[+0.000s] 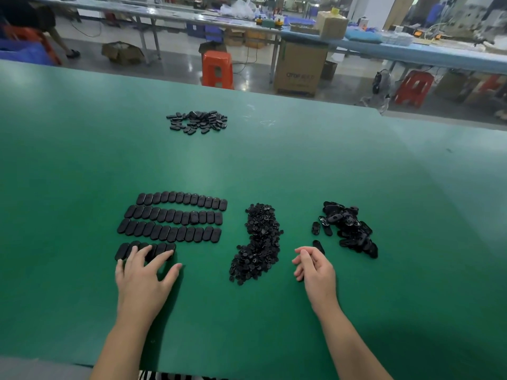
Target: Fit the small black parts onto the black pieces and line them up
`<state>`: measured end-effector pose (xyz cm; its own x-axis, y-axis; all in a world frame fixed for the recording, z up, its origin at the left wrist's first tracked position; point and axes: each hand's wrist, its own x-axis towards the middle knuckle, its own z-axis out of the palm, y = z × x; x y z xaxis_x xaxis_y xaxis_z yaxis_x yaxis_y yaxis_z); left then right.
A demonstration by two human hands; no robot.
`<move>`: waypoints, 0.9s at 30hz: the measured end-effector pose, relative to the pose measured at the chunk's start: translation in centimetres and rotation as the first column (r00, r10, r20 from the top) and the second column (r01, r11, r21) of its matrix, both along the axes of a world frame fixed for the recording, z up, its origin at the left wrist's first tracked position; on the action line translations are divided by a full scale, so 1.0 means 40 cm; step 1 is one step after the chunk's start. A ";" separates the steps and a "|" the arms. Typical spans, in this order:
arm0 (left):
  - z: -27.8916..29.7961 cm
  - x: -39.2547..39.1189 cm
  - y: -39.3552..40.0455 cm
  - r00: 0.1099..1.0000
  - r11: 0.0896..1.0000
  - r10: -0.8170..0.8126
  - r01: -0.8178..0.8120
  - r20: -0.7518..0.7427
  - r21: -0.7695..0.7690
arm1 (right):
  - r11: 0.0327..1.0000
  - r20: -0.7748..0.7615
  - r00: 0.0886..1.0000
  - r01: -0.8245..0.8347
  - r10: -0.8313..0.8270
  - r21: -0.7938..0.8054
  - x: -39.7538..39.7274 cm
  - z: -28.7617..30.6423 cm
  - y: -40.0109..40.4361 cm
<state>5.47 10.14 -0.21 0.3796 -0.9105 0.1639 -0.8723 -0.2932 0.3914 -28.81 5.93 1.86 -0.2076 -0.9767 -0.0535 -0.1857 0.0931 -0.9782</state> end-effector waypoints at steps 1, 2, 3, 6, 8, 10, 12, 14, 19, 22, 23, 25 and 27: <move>0.000 0.005 0.000 1.000 1.000 0.000 -0.001 0.002 0.002 | 1.000 0.000 1.000 0.000 0.000 0.000 0.001 0.000 0.000; 0.000 0.011 -0.001 1.000 1.000 0.000 0.000 0.003 0.001 | 1.000 -0.001 1.000 0.001 -0.001 0.000 0.001 -0.001 0.000; 0.001 0.017 -0.001 1.000 1.000 -0.001 0.001 0.002 -0.001 | 1.000 -0.003 1.000 0.001 -0.001 -0.001 0.002 -0.001 0.000; 0.002 0.033 0.000 1.000 1.000 0.001 0.000 -0.009 0.006 | 1.000 -0.017 1.000 -0.001 0.001 -0.002 0.002 -0.001 -0.001; 0.003 0.044 0.001 1.000 1.000 0.002 -0.001 -0.013 0.008 | 1.000 -0.021 1.000 -0.003 0.003 -0.001 0.003 -0.002 0.000; 0.006 0.053 0.002 1.000 1.000 0.000 0.000 -0.014 0.011 | 1.000 -0.021 1.000 -0.002 0.002 -0.001 0.003 -0.002 0.000; 0.008 0.060 0.001 1.000 1.000 -0.001 0.001 -0.018 0.012 | 1.000 -0.021 1.000 0.000 0.000 0.001 0.002 -0.002 0.000; 0.011 0.063 0.000 1.000 1.000 0.004 -0.004 -0.016 0.010 | 1.000 -0.020 1.000 0.000 0.000 0.000 0.002 -0.003 0.000; 0.005 0.039 -0.011 1.000 0.990 -0.027 0.028 0.011 -0.136 | 1.000 -0.033 0.999 -0.007 0.007 0.001 0.002 -0.005 -0.002; 0.017 -0.031 -0.026 0.996 0.960 -0.088 0.078 -0.024 -0.269 | 1.000 -0.037 0.999 -0.009 0.010 0.005 0.002 -0.007 -0.003; 0.026 -0.065 -0.033 0.991 0.958 -0.110 0.086 -0.074 -0.274 | 1.000 -0.034 0.999 -0.010 0.010 0.006 0.002 -0.007 -0.002; 0.045 -0.139 -0.054 0.967 0.966 -0.150 0.098 -0.207 -0.239 | 1.000 -0.037 0.999 -0.011 0.011 0.001 0.002 -0.005 0.000; 0.054 -0.209 -0.082 0.947 0.975 -0.170 0.120 -0.274 -0.189 | 1.000 -0.051 0.999 -0.013 0.013 -0.003 0.002 -0.003 0.000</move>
